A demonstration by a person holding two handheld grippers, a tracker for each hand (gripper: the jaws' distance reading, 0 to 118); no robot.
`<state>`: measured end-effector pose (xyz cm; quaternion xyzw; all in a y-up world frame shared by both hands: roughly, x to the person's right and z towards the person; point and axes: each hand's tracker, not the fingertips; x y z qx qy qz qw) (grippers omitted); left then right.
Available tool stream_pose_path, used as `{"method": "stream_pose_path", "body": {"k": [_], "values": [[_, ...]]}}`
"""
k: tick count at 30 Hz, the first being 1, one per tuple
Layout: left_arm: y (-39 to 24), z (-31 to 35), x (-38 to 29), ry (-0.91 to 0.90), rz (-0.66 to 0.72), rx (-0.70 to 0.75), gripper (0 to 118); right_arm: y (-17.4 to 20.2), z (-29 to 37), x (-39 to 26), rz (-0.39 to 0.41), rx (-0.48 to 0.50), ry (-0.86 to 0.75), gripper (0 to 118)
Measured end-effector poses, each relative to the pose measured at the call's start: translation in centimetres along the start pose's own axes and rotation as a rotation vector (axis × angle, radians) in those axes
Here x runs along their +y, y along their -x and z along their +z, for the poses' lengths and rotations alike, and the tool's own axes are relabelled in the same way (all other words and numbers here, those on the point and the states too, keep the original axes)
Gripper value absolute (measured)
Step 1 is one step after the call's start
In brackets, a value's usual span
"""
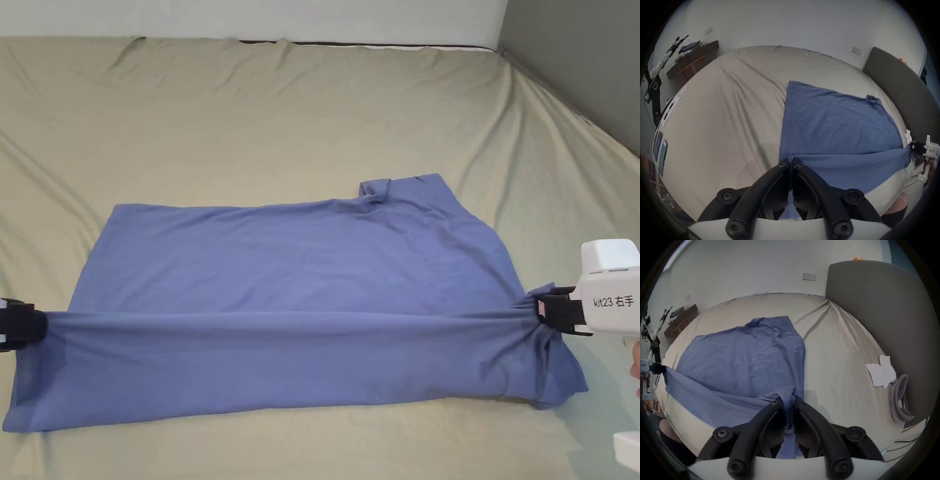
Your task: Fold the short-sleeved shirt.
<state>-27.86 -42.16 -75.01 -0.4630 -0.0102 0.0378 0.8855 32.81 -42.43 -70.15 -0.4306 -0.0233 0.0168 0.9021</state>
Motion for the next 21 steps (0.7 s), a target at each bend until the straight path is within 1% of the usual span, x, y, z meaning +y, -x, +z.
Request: {"method": "stream_pose_path", "body": {"k": [3, 6, 7, 8, 9, 10, 11, 12, 13, 14, 15, 16, 17, 18, 19, 20, 21], "values": [[-0.1, -2.4, 0.5, 0.021, -0.025, 0.013, 0, 0.3, -2.7, 0.7, 0.026, -0.022, 0.044, 11], [0.4, -4.2, 0.5, 0.043, 0.012, 0.004, 1, 0.6, -4.7, 0.8, 0.04, -0.041, 0.068, 11], [0.6, -4.5, 0.5, 0.047, 0.024, 0.001, 1, 0.5, -5.1, 0.7, 0.045, -0.042, 0.068, 16], [0.7, -4.5, 0.3, 0.034, 0.028, -0.006, 7, 0.5, -5.3, 0.6, 0.056, -0.053, 0.061, 31], [0.8, -4.1, 0.2, -0.024, 0.04, -0.01, 28, 0.9, -4.8, 0.5, 0.078, -0.123, 0.013, 62], [0.9, -3.3, 0.1, -0.077, 0.049, 0.017, 54, 1.0, -4.1, 0.2, 0.095, -0.173, -0.055, 84], [1.0, -2.5, -0.1, -0.126, 0.047, 0.042, 79, 0.7, -3.1, 0.1, 0.092, -0.195, -0.119, 96], [1.1, -1.4, -0.3, -0.154, 0.034, 0.035, 97, 0.3, -1.7, -0.2, 0.076, -0.197, -0.164, 97], [1.5, 0.2, -0.8, -0.187, 0.024, 0.015, 97, 0.0, 0.1, -0.6, 0.025, -0.187, -0.244, 97], [1.4, 1.8, -1.4, -0.229, 0.017, 0.014, 96, -0.2, 1.8, -1.2, -0.03, -0.188, -0.312, 96], [1.2, 3.2, -1.9, -0.275, 0.007, 0.029, 91, -1.1, 3.0, -1.6, -0.084, -0.184, -0.367, 96], [0.8, 5.1, -2.8, -0.333, -0.006, 0.047, 80, -1.3, 4.8, -2.3, -0.14, -0.165, -0.422, 95], [0.4, 6.7, -4.0, -0.37, -0.02, 0.046, 61, -1.2, 5.8, -3.0, -0.173, -0.154, -0.459, 88], [-0.1, 8.4, -5.5, -0.409, -0.036, 0.041, 36, -1.0, 7.5, -4.0, -0.195, -0.144, -0.491, 66], [-0.6, 9.7, -6.7, -0.444, -0.043, 0.037, 17, -0.9, 8.6, -4.8, -0.198, -0.134, -0.518, 38], [-1.1, 10.7, -8.0, -0.461, -0.061, 0.038, 17, -0.5, 9.4, -5.7, -0.175, -0.122, -0.532, 38], [-1.6, 11.5, -9.3, -0.464, -0.071, 0.031, 13, 0.0, 9.9, -6.4, -0.155, -0.124, -0.528, 26]]}}
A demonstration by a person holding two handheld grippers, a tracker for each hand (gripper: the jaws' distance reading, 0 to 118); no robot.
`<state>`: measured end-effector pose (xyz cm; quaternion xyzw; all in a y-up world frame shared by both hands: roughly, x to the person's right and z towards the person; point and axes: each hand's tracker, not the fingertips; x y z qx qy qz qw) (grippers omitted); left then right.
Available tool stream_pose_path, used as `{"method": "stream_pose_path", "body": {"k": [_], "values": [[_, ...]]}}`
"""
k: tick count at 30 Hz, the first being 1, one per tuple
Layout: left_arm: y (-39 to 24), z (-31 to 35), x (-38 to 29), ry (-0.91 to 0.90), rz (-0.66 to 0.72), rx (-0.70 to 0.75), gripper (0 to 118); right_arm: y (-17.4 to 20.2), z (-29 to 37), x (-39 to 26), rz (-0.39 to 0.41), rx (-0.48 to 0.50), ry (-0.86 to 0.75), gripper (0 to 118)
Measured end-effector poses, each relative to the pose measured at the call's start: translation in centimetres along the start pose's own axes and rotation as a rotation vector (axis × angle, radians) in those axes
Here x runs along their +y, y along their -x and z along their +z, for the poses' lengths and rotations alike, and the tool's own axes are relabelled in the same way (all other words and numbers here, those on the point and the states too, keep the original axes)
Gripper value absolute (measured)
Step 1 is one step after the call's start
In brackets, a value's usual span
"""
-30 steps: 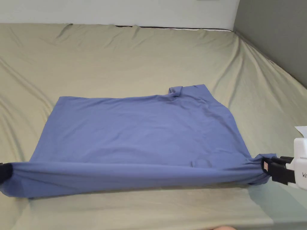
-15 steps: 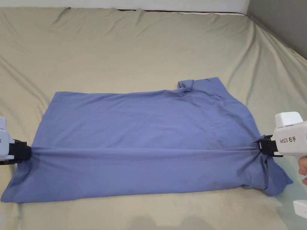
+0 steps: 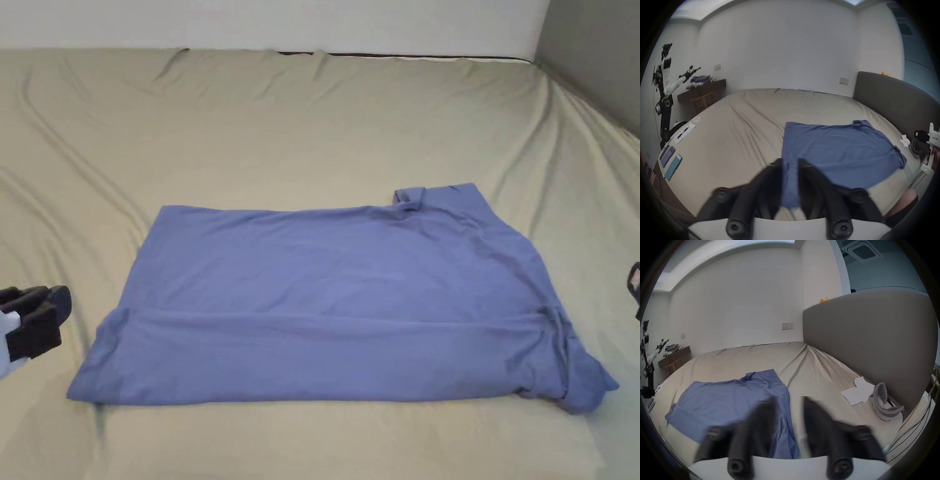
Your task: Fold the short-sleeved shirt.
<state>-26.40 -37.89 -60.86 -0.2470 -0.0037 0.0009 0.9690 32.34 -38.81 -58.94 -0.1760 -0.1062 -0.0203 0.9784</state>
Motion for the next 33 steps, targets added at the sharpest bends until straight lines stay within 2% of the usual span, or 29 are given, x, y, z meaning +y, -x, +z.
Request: {"method": "stream_pose_path", "body": {"k": [1, 2, 3, 4, 5, 6, 7, 8, 9, 13, 14, 15, 16, 17, 18, 20, 21, 22, 23, 24, 25, 26, 29, 33], "values": [[-0.5, 1.2, -0.9, -0.018, 0.004, 0.005, 5, 0.5, 0.9, -0.7, 0.035, -0.017, 0.005, 10], [-0.9, 2.5, -1.6, -0.021, 0.012, 0.008, 0, 1.8, 2.3, -1.0, 0.066, -0.035, -0.014, 6], [0.2, -0.9, 0.3, -0.012, 0.017, 0.0, 0, 2.2, 3.0, -1.4, 0.13, -0.016, -0.055, 6], [0.1, 0.5, -1.6, 0.019, 0.009, -0.021, 0, 2.1, 2.9, -2.2, 0.068, 0.039, 0.029, 6], [0.2, -0.1, -2.4, 0.094, -0.014, -0.063, 0, 2.4, 3.0, -3.0, 0.029, 0.043, 0.107, 5], [0.4, -1.1, -2.7, 0.16, -0.034, -0.104, 0, 2.9, 3.0, -3.2, 0.083, 0.027, 0.063, 2], [0.8, -2.4, -3.0, 0.208, -0.039, -0.116, 0, 3.2, 3.1, -3.7, 0.102, 0.021, 0.086, 2], [-0.3, 0.0, -7.2, 0.225, -0.033, -0.083, 0, 3.5, 3.2, -4.1, 0.109, 0.028, 0.099, 2], [-0.3, -0.2, -7.9, 0.231, -0.029, -0.071, 0, 3.7, 3.3, -4.3, 0.116, 0.034, 0.103, 0], [1.0, -2.4, -7.3, 0.207, -0.011, -0.004, 0, 3.8, 2.9, -4.2, 0.126, 0.053, 0.102, 0], [1.8, -3.8, -6.7, 0.208, -0.02, 0.018, 9, 3.5, 2.6, -4.0, 0.124, 0.054, 0.097, 0], [2.8, -5.4, -6.1, 0.218, -0.032, 0.024, 38, 3.6, 2.5, -4.0, 0.12, 0.057, 0.095, 0], [0.7, -5.7, -5.8, 0.241, -0.037, 0.042, 63, 3.6, 2.4, -4.0, 0.113, 0.061, 0.097, 0], [0.9, -7.1, -5.6, 0.278, -0.02, 0.082, 78, 3.7, 2.3, -4.0, 0.106, 0.064, 0.101, 0], [1.0, -8.3, -5.5, 0.32, -0.008, 0.086, 82, 3.8, 2.2, -4.1, 0.105, 0.066, 0.105, 0], [1.9, -10.7, -6.3, 0.343, 0.034, 0.076, 81, 4.0, 2.1, -4.2, 0.116, 0.068, 0.117, 0], [2.2, -11.8, -6.7, 0.381, 0.046, 0.083, 74, 4.0, 2.1, -4.3, 0.124, 0.069, 0.121, 0], [2.2, -12.6, -7.1, 0.409, 0.047, 0.076, 61, 4.2, 2.1, -4.3, 0.127, 0.072, 0.124, 0], [2.3, -13.0, -7.4, 0.426, 0.054, 0.066, 58, 4.2, 2.1, -4.3, 0.129, 0.074, 0.13, 0], [1.5, -12.1, -7.7, 0.382, 0.071, 0.051, 44, 4.2, 2.1, -4.4, 0.128, 0.073, 0.135, 0], [1.4, -11.8, -7.3, 0.347, 0.069, 0.086, 20, 4.2, 2.0, -4.4, 0.123, 0.074, 0.143, 0], [1.2, -11.5, -7.2, 0.368, 0.069, 0.054, 5, 4.0, 1.9, -4.5, 0.119, 0.073, 0.147, 0], [0.0, -10.0, -7.3, 0.333, 0.038, 0.076, 3, 4.0, 1.3, -4.8, 0.119, 0.08, 0.172, 0], [0.7, -8.1, -6.5, 0.279, 0.084, 0.05, 1, 3.8, 0.1, -5.9, 0.163, 0.118, 0.249, 1]]}}
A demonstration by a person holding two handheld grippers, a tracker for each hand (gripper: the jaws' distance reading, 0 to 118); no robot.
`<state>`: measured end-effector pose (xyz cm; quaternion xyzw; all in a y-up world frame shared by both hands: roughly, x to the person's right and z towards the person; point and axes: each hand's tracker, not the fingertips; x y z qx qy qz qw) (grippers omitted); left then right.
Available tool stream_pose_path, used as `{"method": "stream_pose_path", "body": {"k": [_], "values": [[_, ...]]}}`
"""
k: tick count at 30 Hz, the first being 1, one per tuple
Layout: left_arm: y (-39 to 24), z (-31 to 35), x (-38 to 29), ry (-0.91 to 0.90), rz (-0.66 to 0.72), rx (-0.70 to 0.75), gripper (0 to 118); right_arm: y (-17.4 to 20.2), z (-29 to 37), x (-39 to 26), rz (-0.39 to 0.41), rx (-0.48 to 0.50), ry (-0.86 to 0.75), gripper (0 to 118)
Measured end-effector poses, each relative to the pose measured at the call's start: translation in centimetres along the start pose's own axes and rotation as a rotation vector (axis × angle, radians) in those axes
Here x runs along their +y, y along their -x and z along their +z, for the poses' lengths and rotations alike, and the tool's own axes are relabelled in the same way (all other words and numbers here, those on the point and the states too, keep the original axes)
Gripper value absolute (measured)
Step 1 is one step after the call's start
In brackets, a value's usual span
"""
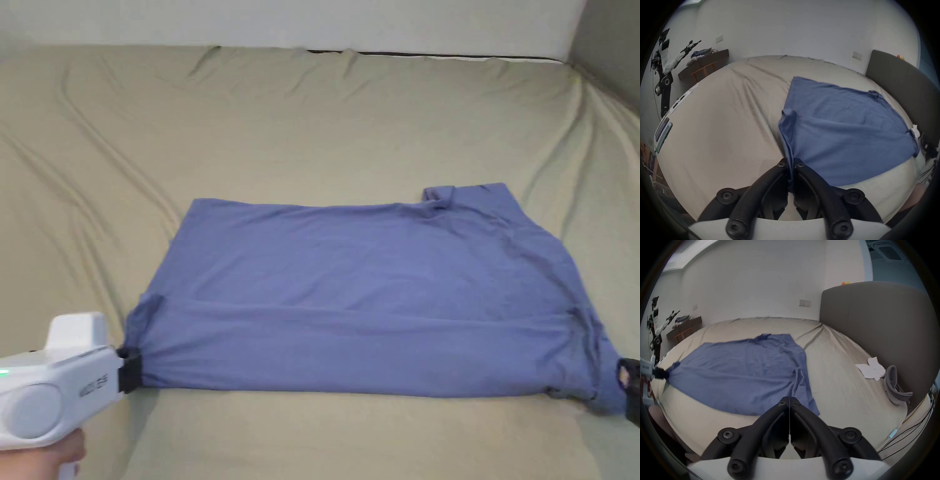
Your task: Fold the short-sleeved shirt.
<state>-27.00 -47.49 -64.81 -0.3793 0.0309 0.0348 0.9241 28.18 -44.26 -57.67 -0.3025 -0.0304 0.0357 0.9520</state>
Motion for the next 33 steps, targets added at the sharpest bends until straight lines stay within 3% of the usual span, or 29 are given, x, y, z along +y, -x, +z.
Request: {"method": "stream_pose_path", "body": {"k": [1, 2, 3, 4, 5, 6, 8, 9, 10, 11, 12, 13, 14, 16, 25, 33], "values": [[0.1, 0.8, 0.1, -0.02, 0.012, -0.031, 1, -0.5, -0.7, -0.5, 0.025, -0.002, 0.016, 4], [0.0, 1.5, 0.1, -0.032, 0.008, -0.028, 1, -0.9, -1.4, -0.8, 0.035, -0.008, 0.032, 18], [-0.6, 2.3, 0.0, -0.04, -0.007, -0.035, 1, -1.2, -1.9, -0.9, 0.034, -0.015, 0.058, 57], [-0.9, 2.8, -0.1, -0.051, -0.023, -0.043, 1, -1.6, -2.6, -1.0, 0.015, -0.024, 0.1, 84], [-1.1, 3.2, -0.2, -0.055, -0.034, -0.046, 1, -2.4, -3.6, -1.4, -0.012, -0.032, 0.101, 99], [-1.2, 3.3, -0.2, -0.055, -0.041, -0.047, 1, -3.1, -4.0, -1.7, -0.039, -0.039, 0.087, 100], [-1.5, 3.3, -0.1, -0.054, -0.044, -0.051, 1, -3.9, -5.6, -1.9, -0.073, -0.051, 0.135, 98], [-1.5, 3.2, -0.1, -0.05, -0.043, -0.046, 1, -4.1, -6.4, -2.2, -0.086, -0.057, 0.166, 93], [-1.5, 3.0, -0.2, -0.042, -0.039, -0.041, 1, -4.4, -7.1, -2.4, -0.099, -0.047, 0.189, 81], [-1.2, 2.7, -0.1, -0.036, -0.029, -0.042, 1, -4.5, -7.4, -2.5, -0.109, -0.004, 0.19, 53], [-1.1, 2.6, -0.1, -0.03, -0.021, -0.044, 1, -4.7, -7.5, -2.6, -0.115, 0.046, 0.179, 8], [-1.1, 2.5, -0.2, -0.021, -0.014, -0.048, 1, -4.5, -7.6, -2.7, -0.131, 0.108, 0.163, 8], [-1.1, 2.5, -0.2, -0.014, -0.013, -0.046, 1, -4.0, -7.4, -2.6, -0.1, 0.048, 0.157, 8], [-0.7, 2.3, -0.2, -0.006, -0.01, -0.049, 1, -4.3, -7.5, -2.2, -0.035, 0.035, 0.167, 8], [1.0, 7.2, 1.3, -0.035, 0.06, -0.145, 1, -4.9, -0.3, 0.3, -0.03, 0.073, 0.051, 8], [3.0, 11.2, -2.8, 0.044, 0.019, -0.152, 1, -4.9, 5.6, -2.8, -0.025, 0.113, 0.14, 8]]}}
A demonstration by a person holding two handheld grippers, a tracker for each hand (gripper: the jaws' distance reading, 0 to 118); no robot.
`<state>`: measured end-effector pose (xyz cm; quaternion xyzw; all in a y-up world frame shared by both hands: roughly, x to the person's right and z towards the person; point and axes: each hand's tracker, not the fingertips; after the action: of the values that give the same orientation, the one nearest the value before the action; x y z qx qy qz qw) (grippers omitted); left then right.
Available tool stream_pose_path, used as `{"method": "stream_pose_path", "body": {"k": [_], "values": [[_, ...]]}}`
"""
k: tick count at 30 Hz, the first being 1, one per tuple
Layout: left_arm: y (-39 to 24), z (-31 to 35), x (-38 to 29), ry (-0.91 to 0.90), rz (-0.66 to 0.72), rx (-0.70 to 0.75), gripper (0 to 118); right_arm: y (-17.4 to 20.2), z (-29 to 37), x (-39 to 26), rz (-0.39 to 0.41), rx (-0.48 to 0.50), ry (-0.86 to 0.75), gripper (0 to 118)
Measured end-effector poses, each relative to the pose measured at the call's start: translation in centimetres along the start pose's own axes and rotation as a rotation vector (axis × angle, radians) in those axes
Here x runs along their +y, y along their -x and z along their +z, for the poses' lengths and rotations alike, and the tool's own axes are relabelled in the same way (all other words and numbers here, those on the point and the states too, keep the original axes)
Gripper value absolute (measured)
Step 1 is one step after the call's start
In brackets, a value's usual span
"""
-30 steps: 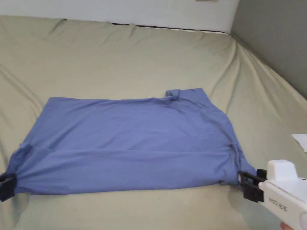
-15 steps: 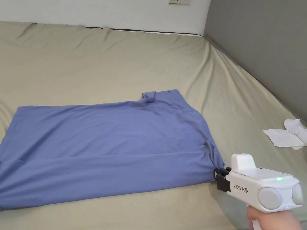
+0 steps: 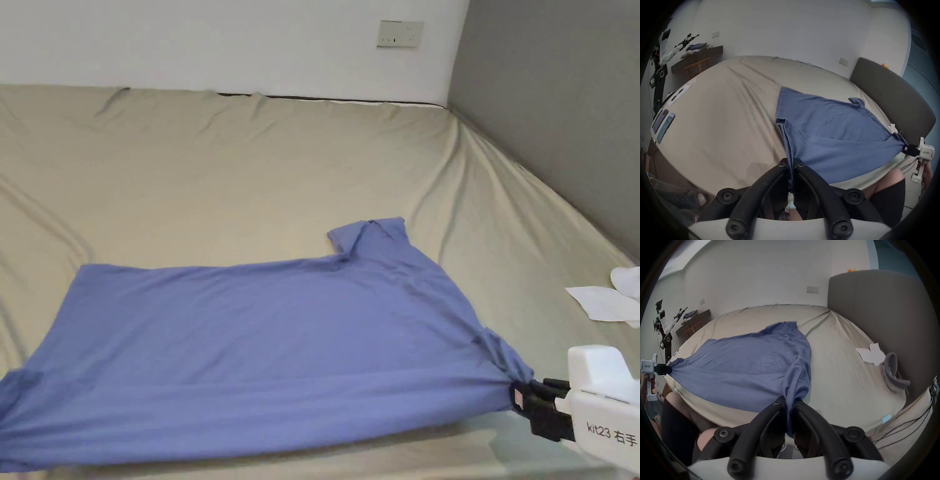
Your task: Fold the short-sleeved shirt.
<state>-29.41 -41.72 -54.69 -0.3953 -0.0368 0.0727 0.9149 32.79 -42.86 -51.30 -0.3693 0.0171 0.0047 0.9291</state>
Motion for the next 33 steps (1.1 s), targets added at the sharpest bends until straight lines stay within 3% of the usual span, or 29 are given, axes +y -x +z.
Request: {"method": "stream_pose_path", "body": {"k": [8, 10, 11, 12, 13, 14, 15, 18, 20, 22, 24, 25, 26, 27, 28, 29, 30, 31, 33], "values": [[1.0, -4.0, -4.3, 0.143, -0.024, 0.036, 1, 0.4, -2.3, -4.6, 0.013, -0.028, 0.111, 8], [1.1, -4.4, -4.7, 0.137, -0.022, 0.038, 10, 0.5, -2.6, -5.0, 0.015, -0.032, 0.117, 11], [1.1, -4.5, -4.6, 0.136, -0.042, 0.054, 21, 0.6, -2.4, -5.0, 0.019, -0.047, 0.1, 23], [1.1, -4.5, -4.5, 0.135, -0.078, 0.083, 43, 1.1, -2.0, -4.7, 0.025, -0.072, 0.1, 56], [1.1, -4.5, -4.4, 0.132, -0.13, 0.122, 59, 1.2, -1.7, -4.5, 0.039, -0.12, 0.108, 81], [1.1, -4.3, -4.4, 0.129, -0.163, 0.159, 73, 1.2, -1.5, -4.4, 0.031, -0.153, 0.099, 95], [1.1, -3.9, -4.0, 0.135, -0.167, 0.176, 82, 1.0, -0.8, -4.0, 0.014, -0.15, 0.072, 97], [0.8, -1.0, -1.3, -0.025, -0.103, 0.136, 82, 0.8, 1.9, -1.3, -0.054, -0.165, -0.137, 97], [-0.7, 1.4, 1.3, -0.168, -0.101, 0.131, 82, 1.7, 3.6, 1.6, -0.048, -0.179, -0.289, 97], [-2.6, 3.6, 3.5, -0.329, -0.116, 0.119, 68, 3.3, 4.9, 4.1, -0.016, -0.201, -0.426, 94], [-4.3, 5.5, 5.0, -0.464, -0.144, 0.082, 63, 4.7, 5.5, 6.2, 0.025, -0.19, -0.523, 93], [-5.2, 5.8, 5.6, -0.499, -0.179, 0.074, 52, 5.4, 5.5, 7.2, 0.06, -0.184, -0.562, 86], [-6.1, 5.9, 6.1, -0.536, -0.205, 0.071, 37, 6.2, 5.2, 8.0, 0.093, -0.185, -0.587, 71], [-6.5, 5.6, 6.4, -0.558, -0.205, 0.063, 11, 6.8, 4.8, 8.5, 0.081, -0.195, -0.582, 31], [-6.9, 5.2, 6.9, -0.572, -0.195, 0.059, 0, 7.2, 3.9, 9.0, 0.076, -0.197, -0.568, 3], [-7.4, 4.3, 7.3, -0.538, -0.168, 0.051, 0, 7.7, 3.3, 9.2, 0.03, -0.197, -0.542, 2], [-7.6, 3.6, 7.6, -0.501, -0.16, 0.024, 0, 7.8, 2.9, 9.5, 0.092, -0.202, -0.593, 2], [-7.8, 2.6, 7.8, -0.471, -0.163, 0.001, 0, 8.1, 2.1, 9.5, 0.002, -0.108, -0.482, 2], [-8.3, 0.8, 7.7, -0.453, -0.191, 0.017, 0, 8.2, 0.5, 9.6, 0.056, -0.131, -0.506, 0]]}}
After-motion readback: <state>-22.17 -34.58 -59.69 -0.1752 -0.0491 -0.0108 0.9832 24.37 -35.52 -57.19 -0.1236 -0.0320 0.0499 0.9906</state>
